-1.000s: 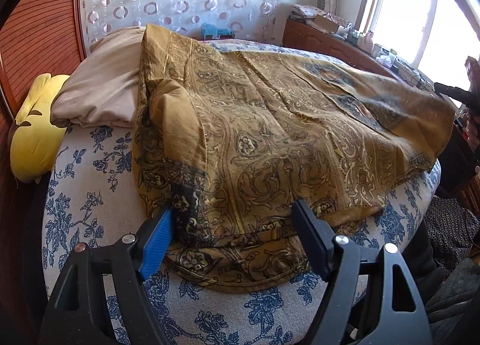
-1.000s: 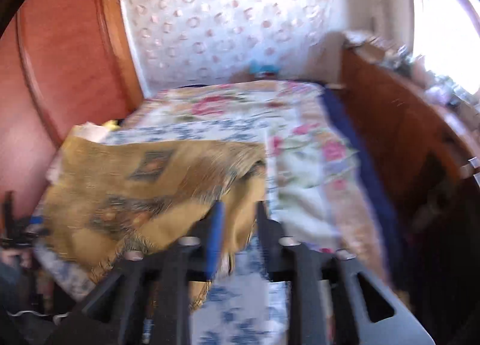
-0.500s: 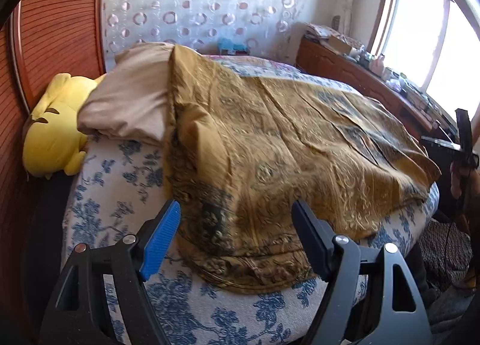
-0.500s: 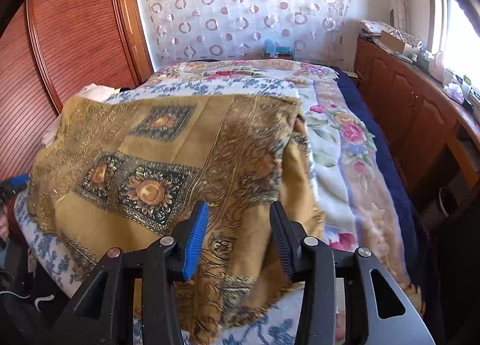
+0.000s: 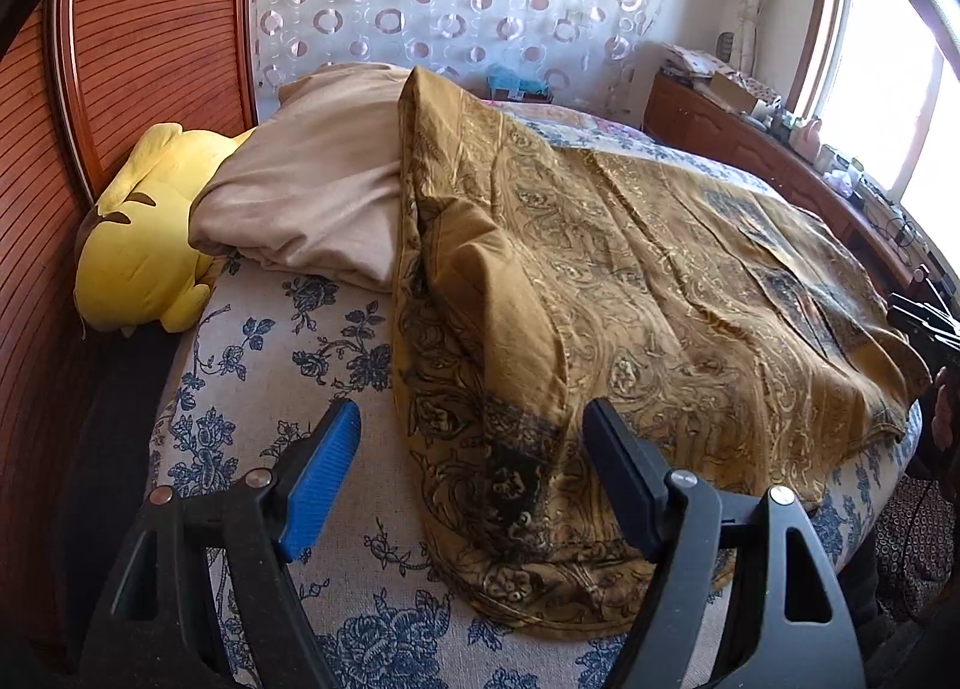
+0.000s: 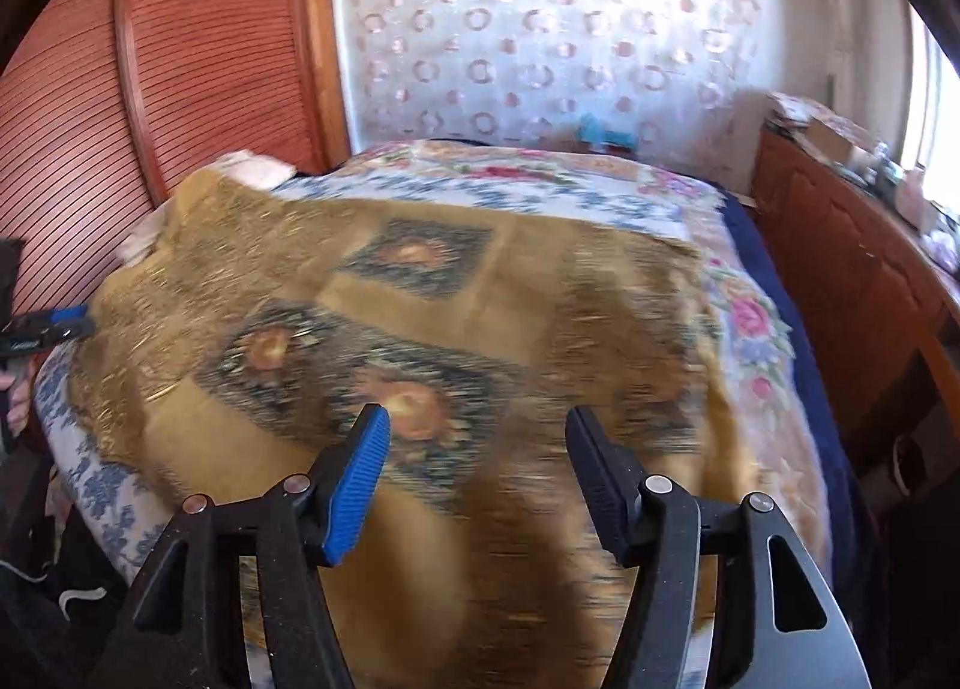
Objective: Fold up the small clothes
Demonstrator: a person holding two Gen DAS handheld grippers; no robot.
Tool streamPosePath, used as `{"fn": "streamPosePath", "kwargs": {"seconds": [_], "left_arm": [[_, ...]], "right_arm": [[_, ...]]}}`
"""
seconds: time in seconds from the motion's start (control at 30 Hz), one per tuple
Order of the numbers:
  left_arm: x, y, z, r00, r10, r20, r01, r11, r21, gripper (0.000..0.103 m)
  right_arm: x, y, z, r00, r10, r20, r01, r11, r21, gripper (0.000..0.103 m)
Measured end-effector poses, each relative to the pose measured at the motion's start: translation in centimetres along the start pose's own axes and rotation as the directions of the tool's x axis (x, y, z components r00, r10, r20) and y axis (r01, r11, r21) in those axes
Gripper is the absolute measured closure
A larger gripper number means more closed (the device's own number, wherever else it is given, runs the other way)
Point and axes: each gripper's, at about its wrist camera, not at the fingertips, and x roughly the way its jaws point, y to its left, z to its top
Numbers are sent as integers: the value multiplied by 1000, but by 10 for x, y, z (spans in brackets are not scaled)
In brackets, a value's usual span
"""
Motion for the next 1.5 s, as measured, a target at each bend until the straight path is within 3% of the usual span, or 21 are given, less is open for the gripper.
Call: {"fn": "streamPosePath", "kwargs": {"seconds": [0.2, 0.57, 0.8, 0.87, 0.93, 1.03, 1.27, 1.4, 1.5], "left_arm": [[6, -1, -1, 1000, 3, -11, -3, 1000, -3, 26], [10, 0, 0, 1000, -2, -18, 2, 1000, -2, 26], [12, 2, 1, 999, -38, -16, 38, 999, -14, 36], [12, 3, 2, 999, -48, -15, 47, 999, -21, 44], [12, 3, 3, 996, -82, -25, 82, 996, -29, 68], [11, 0, 6, 993, -114, -33, 113, 993, -39, 90], [-20, -35, 37, 986, -160, 46, 158, 987, 37, 95], [-33, -76, 57, 972, -224, 72, 214, 969, 121, 96], [-37, -109, 72, 952, -299, 73, 283, 944, 170, 96]], "right_arm": [[29, 27, -7, 999, 7, -42, -10, 999, -53, 40], [56, 33, 1, 994, -11, -107, 4, 998, -62, 38], [59, 37, 3, 994, 0, -110, -7, 998, -66, 33], [59, 37, 3, 994, -2, -110, -6, 998, -69, 32], [56, 35, 1, 994, 1, -109, -8, 998, -67, 32], [55, 34, 1, 994, 3, -109, -10, 998, -66, 32], [44, 24, 0, 996, 11, -85, -14, 999, -31, 32], [24, 11, -2, 999, -6, -51, 7, 1000, 3, 32], [6, 0, -5, 999, -25, -22, 25, 999, 33, 32]]}}
